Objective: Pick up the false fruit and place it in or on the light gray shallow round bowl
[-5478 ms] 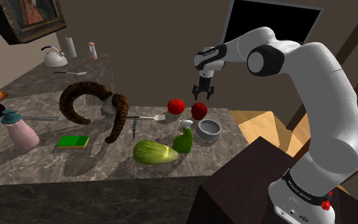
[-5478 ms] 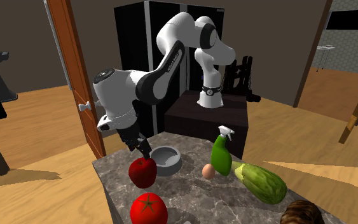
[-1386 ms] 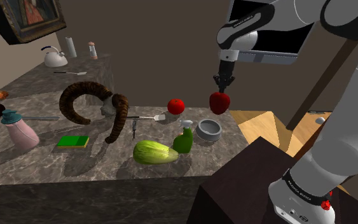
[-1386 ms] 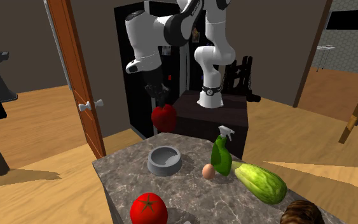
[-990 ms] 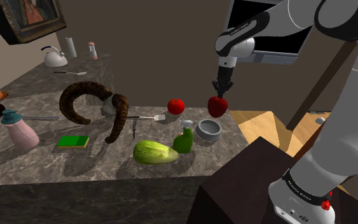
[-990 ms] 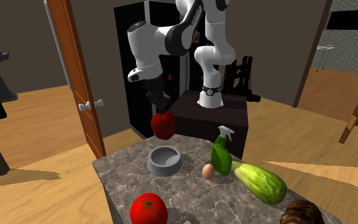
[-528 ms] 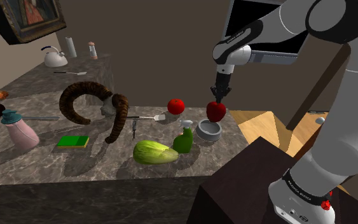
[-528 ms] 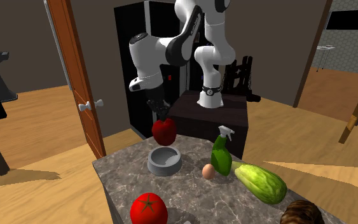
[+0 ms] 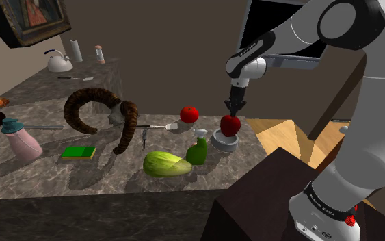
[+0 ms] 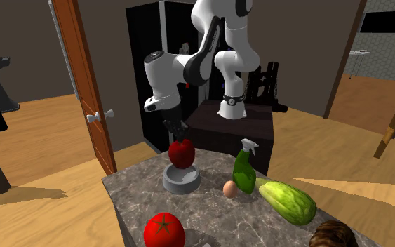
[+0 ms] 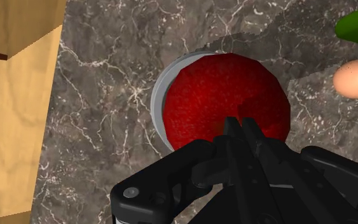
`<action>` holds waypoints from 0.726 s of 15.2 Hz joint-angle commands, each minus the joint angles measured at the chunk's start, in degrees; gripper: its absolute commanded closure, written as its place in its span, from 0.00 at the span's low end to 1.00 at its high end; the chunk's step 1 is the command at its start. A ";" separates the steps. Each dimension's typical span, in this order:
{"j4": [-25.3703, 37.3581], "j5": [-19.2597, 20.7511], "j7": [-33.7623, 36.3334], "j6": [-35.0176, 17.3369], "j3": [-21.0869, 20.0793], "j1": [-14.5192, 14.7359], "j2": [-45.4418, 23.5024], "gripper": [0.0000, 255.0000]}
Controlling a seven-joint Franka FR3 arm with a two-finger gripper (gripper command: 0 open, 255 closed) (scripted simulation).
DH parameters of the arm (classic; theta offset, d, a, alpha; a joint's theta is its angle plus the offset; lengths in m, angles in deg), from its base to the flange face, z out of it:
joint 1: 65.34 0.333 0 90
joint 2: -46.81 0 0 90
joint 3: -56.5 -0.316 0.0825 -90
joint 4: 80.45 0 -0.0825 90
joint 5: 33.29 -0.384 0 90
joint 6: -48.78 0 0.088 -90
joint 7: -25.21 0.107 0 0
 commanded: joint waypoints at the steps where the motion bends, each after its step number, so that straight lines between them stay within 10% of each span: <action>1: -0.01 -0.37 -0.44 -1.30 -0.12 -0.20 -1.31 1.00; 11: -0.08 -0.80 -0.81 -2.79 -0.34 -0.33 -2.77 1.00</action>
